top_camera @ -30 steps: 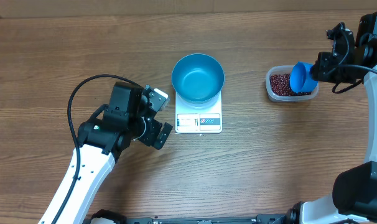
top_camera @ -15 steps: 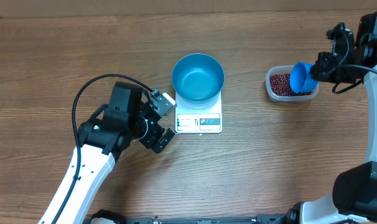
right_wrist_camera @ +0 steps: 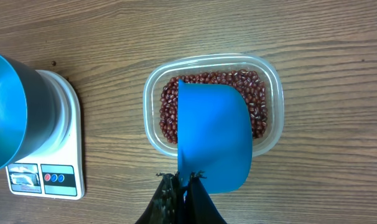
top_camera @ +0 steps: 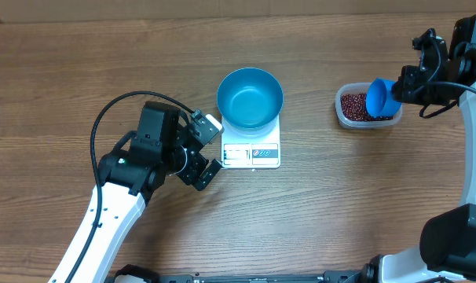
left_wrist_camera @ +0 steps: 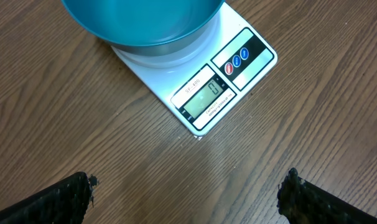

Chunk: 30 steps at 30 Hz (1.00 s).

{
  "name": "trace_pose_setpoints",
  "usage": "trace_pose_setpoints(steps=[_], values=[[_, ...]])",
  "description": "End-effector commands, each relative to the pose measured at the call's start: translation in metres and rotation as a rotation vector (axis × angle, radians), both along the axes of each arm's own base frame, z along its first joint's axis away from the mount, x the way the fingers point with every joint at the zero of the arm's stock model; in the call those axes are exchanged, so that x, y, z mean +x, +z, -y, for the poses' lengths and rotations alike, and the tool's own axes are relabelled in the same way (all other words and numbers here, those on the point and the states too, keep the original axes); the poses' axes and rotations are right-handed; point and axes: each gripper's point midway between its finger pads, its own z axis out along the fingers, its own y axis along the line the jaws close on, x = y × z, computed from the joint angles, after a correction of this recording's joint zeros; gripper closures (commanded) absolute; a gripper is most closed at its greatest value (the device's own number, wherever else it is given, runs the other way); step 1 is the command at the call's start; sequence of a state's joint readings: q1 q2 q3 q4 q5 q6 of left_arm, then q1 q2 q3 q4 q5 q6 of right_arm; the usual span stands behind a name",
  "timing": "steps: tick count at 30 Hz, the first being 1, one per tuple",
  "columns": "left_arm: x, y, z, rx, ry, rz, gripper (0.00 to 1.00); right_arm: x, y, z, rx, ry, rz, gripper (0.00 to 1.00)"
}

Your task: Scoop item into bowl and weigh 150g on scale

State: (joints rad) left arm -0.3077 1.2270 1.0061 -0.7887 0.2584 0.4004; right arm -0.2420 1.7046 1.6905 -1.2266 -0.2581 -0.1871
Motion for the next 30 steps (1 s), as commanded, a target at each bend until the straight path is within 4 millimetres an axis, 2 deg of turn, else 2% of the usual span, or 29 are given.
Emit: trace_pose_setpoints(steps=[1, 21, 26, 30], values=[[-0.002, -0.001, 0.005, -0.007, -0.036, 0.001, 0.00, 0.004, 0.011, 0.000, -0.003, 0.003, 0.033, 0.96], [-0.002, 0.000, 0.006, -0.025, -0.006, -0.011, 0.00, 0.008, 0.013, 0.001, -0.010, 0.002, 0.054, 0.96], [-0.002, 0.000, 0.006, -0.025, -0.006, -0.011, 0.00, 0.024, 0.016, 0.018, -0.113, -0.033, 0.102, 0.96], [-0.001, 0.000, 0.006, -0.025, -0.006, -0.011, 0.00, 0.029, 0.005, 0.018, -0.204, -0.021, 0.072, 0.96]])
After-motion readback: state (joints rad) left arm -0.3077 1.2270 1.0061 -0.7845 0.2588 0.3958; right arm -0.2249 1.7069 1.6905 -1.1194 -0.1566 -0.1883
